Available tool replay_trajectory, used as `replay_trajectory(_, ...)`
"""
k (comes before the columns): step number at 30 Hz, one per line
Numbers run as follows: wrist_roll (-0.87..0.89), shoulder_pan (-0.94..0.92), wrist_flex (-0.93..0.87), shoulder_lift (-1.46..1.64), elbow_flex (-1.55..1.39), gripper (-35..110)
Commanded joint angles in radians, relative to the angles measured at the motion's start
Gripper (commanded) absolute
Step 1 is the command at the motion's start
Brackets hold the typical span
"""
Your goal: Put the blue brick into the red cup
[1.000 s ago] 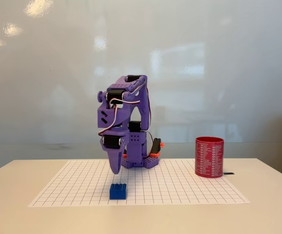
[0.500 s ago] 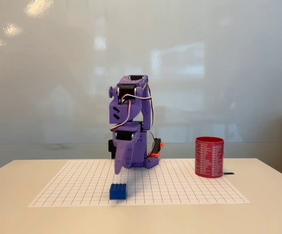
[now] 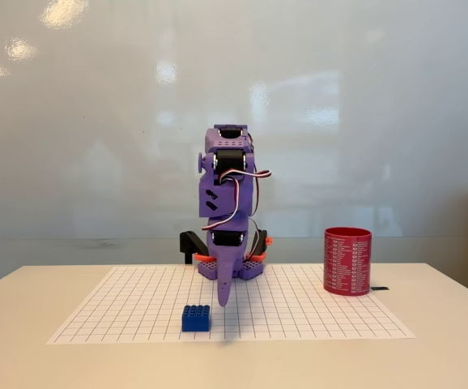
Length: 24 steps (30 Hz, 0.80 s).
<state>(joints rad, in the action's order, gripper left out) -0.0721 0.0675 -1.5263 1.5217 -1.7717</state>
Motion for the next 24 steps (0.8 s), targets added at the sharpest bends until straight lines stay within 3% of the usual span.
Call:
replay_trajectory(1,-0.051,-0.034,-0.011,0.058,0.081,54)
replay_trajectory(9,-0.041,-0.166,-0.081,0.115,-0.008,56)
replay_trajectory(24,-0.023,-0.120,0.000,-0.058,-0.052,56)
